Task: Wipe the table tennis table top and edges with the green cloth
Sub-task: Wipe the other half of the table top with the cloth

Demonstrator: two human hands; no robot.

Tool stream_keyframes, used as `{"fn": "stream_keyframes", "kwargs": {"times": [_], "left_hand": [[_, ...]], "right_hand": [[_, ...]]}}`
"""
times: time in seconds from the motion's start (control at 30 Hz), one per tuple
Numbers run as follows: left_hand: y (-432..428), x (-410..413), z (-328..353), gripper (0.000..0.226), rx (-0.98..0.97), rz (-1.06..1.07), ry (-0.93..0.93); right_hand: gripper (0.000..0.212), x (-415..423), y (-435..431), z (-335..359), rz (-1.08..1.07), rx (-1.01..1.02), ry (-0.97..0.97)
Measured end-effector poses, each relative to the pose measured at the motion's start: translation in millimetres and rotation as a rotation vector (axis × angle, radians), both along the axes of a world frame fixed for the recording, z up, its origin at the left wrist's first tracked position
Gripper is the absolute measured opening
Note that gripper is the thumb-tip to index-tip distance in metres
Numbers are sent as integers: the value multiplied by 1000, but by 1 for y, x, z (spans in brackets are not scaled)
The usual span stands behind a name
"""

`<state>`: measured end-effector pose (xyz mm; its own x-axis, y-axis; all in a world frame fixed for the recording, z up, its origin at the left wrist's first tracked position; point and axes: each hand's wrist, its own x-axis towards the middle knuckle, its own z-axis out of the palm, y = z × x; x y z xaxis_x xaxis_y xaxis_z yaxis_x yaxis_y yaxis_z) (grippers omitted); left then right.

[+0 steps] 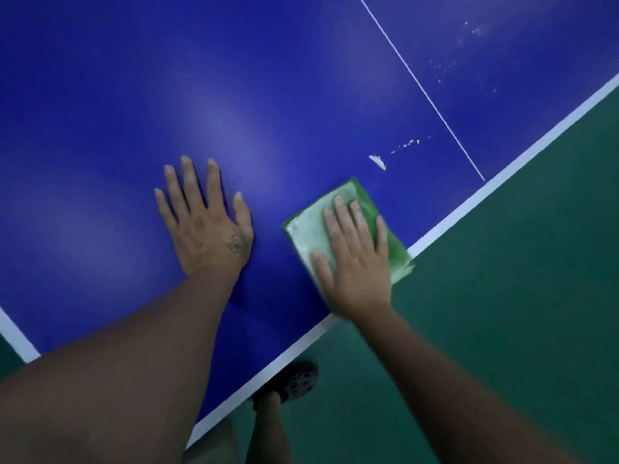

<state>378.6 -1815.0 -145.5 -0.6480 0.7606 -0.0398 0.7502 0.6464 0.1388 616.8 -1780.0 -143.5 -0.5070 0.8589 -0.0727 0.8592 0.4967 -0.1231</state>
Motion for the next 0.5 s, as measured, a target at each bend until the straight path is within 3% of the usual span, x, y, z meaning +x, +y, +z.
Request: {"fn": "stream_keyframes", "kwargs": {"times": [0.2,0.5], "left_hand": [[0,0,0,68,68,-2,16],[0,2,-3,69,100,10,26]], "right_hand": [[73,-46,-4,-7,-87,51,109],[75,-55,118,-3,-383,28,169]]}}
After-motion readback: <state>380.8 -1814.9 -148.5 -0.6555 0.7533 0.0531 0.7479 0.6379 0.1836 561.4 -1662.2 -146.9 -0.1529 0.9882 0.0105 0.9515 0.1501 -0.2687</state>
